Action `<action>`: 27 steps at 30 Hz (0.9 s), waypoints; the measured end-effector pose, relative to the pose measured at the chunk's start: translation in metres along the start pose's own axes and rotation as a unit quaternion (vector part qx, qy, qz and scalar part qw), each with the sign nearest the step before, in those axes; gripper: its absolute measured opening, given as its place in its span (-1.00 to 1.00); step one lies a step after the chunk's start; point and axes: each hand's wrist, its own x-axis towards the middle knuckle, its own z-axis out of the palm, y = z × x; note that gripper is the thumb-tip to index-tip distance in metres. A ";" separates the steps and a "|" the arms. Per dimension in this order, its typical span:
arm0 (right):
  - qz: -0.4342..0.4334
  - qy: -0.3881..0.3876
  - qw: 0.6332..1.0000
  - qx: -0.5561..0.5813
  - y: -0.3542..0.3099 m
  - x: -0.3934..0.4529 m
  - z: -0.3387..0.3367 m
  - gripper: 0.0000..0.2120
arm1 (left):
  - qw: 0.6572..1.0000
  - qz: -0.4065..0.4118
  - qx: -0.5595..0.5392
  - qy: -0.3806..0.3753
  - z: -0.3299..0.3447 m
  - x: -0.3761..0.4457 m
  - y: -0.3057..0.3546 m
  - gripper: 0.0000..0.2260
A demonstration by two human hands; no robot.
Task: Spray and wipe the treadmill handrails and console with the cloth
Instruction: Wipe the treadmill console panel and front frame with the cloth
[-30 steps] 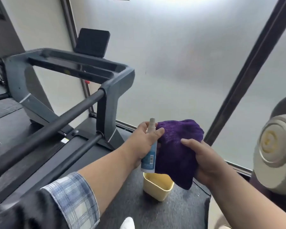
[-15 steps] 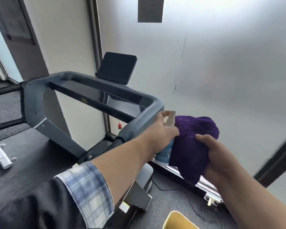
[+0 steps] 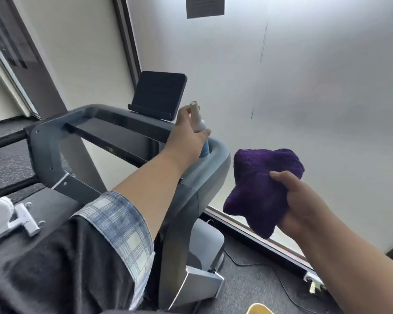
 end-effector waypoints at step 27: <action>-0.024 0.036 0.999 0.024 0.036 0.000 -0.022 -0.76 | 0.991 -0.080 0.104 -0.017 0.012 0.035 -0.081 -0.37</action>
